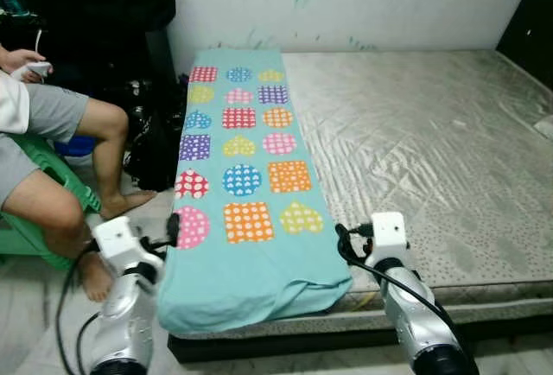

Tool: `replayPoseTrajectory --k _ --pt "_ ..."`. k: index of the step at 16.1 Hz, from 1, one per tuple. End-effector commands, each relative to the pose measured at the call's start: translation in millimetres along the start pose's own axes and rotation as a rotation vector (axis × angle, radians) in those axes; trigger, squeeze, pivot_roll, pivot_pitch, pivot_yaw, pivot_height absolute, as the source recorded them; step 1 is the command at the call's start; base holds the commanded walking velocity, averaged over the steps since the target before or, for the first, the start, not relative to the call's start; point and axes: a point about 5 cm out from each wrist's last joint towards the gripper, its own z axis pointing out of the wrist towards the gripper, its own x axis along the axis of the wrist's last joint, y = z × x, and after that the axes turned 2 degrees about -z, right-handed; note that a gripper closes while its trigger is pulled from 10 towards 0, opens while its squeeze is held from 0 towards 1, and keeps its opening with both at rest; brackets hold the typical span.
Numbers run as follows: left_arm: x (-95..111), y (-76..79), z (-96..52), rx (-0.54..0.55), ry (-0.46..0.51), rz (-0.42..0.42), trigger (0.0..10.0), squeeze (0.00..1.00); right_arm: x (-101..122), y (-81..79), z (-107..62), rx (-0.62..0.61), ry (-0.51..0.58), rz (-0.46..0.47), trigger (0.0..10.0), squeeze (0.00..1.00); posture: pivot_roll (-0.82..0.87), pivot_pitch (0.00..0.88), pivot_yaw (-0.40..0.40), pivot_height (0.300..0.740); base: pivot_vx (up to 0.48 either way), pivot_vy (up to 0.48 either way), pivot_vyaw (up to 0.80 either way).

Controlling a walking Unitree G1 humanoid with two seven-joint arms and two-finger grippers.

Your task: Clean up the room

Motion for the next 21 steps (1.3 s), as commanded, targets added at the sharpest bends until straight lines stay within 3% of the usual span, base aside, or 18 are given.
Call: replayPoseTrajectory --k 1,8,12,18,21 --pt "2.5 2.5 1.7 -0.013 0.006 0.007 10.0 0.0 -1.5 4.3 -0.3 -0.008 -0.014 -0.006 10.0 0.0 -0.14 0.0 -0.006 0.74 0.0 0.0 0.0" --pt "4.4 1.6 2.8 -0.009 0.007 0.005 10.0 0.0 -0.2 3.5 0.9 -0.01 -0.016 -0.005 10.0 0.0 -0.14 0.007 -0.001 0.74 0.0 0.0 -0.59" --pt "5.3 1.6 3.2 -0.011 0.01 0.009 10.0 0.0 0.1 3.4 1.3 -0.011 -0.017 -0.003 10.0 0.0 -0.14 0.009 -0.002 0.74 0.0 0.0 0.0" --pt "5.0 1.4 3.4 -0.01 0.008 0.008 10.0 0.0 -0.3 3.4 1.5 -0.011 -0.022 0.001 10.0 0.0 -0.14 0.009 -0.002 0.74 0.0 0.0 -0.75" --pt "5.3 1.4 3.3 -0.014 0.01 0.009 10.0 0.0 -0.4 3.1 1.4 -0.01 -0.024 0.002 10.0 0.0 -0.14 0.016 0.001 0.74 0.0 0.0 0.0"
